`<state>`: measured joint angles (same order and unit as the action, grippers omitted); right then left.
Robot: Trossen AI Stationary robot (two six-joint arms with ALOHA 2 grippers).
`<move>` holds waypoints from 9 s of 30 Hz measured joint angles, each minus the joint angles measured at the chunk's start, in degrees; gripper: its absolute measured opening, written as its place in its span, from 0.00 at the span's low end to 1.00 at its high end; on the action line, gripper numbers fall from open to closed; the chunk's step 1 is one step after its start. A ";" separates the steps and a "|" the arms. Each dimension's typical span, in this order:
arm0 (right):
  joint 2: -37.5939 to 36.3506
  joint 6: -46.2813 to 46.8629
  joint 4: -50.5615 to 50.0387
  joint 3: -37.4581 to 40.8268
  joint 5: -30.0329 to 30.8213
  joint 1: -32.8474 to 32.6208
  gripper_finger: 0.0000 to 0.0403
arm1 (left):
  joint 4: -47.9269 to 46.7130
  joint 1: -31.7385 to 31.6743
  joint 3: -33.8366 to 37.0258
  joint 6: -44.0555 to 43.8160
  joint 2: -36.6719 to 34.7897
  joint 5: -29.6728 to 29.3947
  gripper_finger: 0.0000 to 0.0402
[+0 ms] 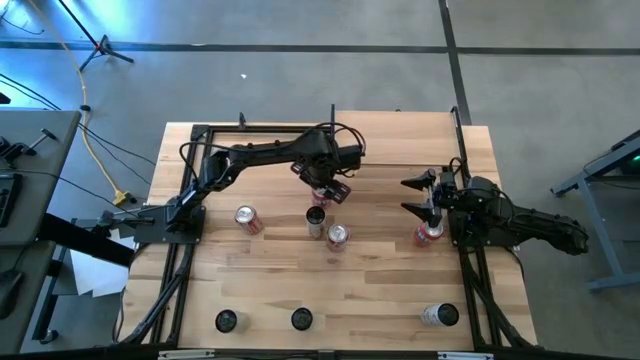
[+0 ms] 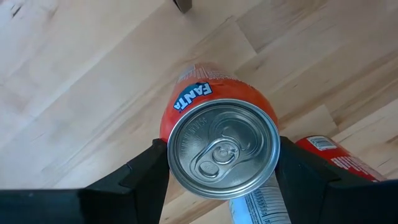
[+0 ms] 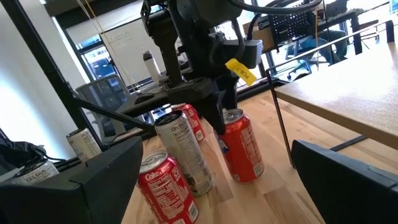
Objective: Place canned beverage on shelf
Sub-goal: Move the left red soda can to the middle of the table, then put the top the white yellow soda can on the shelf
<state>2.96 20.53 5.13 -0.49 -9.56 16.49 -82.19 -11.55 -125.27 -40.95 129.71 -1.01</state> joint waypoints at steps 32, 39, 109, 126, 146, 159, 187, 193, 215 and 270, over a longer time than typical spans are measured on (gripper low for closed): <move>0.00 0.00 -0.12 0.00 0.00 0.00 0.99 | -8.02 5.91 -6.71 -4.81 -7.15 -9.71 0.79; 0.00 -0.02 -0.26 0.00 0.00 0.00 0.99 | -7.76 12.81 3.86 -19.36 -16.70 -19.29 0.79; 0.07 -0.01 -2.75 0.00 0.02 0.00 0.99 | 22.55 27.52 30.86 -44.10 -14.26 -41.39 0.86; 0.52 -0.01 -2.75 0.00 0.02 0.00 0.99 | 25.35 27.33 30.55 -47.31 -14.23 -39.47 0.53; 0.52 -0.02 -2.75 0.00 0.02 0.00 0.99 | 8.31 27.30 12.43 -37.07 -14.49 -38.32 0.53; 0.52 -0.01 -2.75 -0.02 0.02 0.00 0.99 | 10.23 21.57 -1.39 -12.00 -14.60 -38.54 0.53; 0.55 0.00 -2.75 -0.01 0.02 0.00 0.99 | 30.04 -2.33 0.02 18.62 -13.62 -22.32 0.53; 0.57 0.00 -2.75 -0.01 0.02 0.02 0.99 | 32.45 -6.48 0.00 20.50 -11.23 -17.22 0.53; 0.72 4.99 -2.75 0.00 0.01 0.00 0.99 | 34.88 -9.86 -0.57 25.09 -10.29 -13.62 0.52; 0.70 4.99 -2.75 -0.01 0.02 0.01 0.99 | 39.91 -15.63 -2.92 30.81 -7.06 -7.79 0.53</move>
<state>3.66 25.52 2.37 -0.50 -9.54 16.50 -42.28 -27.18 -128.19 -10.14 122.65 -8.80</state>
